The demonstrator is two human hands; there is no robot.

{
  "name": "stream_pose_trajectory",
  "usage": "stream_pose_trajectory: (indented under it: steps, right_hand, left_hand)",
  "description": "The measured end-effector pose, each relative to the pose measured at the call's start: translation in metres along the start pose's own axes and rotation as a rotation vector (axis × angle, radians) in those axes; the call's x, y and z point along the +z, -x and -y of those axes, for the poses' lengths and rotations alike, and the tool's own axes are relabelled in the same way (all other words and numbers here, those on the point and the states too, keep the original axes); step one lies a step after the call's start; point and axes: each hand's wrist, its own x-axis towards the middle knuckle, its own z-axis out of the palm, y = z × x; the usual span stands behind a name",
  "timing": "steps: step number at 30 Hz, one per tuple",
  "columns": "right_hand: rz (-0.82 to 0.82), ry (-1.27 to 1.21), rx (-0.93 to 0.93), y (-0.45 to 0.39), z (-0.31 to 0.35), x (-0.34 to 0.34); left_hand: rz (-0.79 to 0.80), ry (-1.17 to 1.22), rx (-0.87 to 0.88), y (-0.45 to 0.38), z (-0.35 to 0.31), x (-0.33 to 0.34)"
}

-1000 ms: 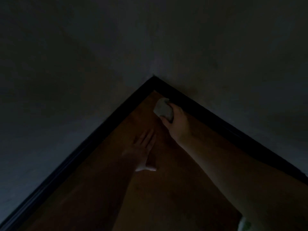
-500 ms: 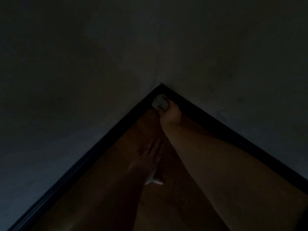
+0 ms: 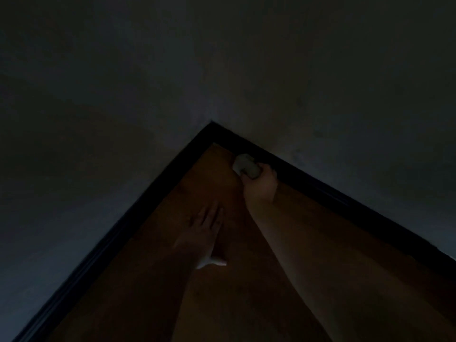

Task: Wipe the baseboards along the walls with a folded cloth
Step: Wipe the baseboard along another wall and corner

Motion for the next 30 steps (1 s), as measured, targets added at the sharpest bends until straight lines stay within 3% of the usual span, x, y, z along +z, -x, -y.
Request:
stream_pose_trajectory:
  steps: [5,9,17,21,30]
  right_hand:
    - [-0.095,0.011,0.074,0.011,-0.036,-0.042]
    - [-0.174,0.039,0.024,0.025,-0.042,-0.046]
    - [0.068,-0.099,-0.093,0.036,0.016,0.02]
    - [0.073,-0.052,-0.064,0.018,0.04,0.041]
    - [-0.04,0.062,0.008,0.011,-0.031,-0.045]
  left_hand:
    - [0.023,0.0,-0.011,-0.001,0.001,0.001]
    - [0.008,-0.005,-0.013,-0.001,0.002,0.002]
    - [0.009,-0.017,-0.011,-0.003,0.0,0.007]
    - [-0.004,0.03,-0.003,-0.002,0.003,0.008]
    - [0.073,-0.035,-0.027,0.0,-0.004,-0.006]
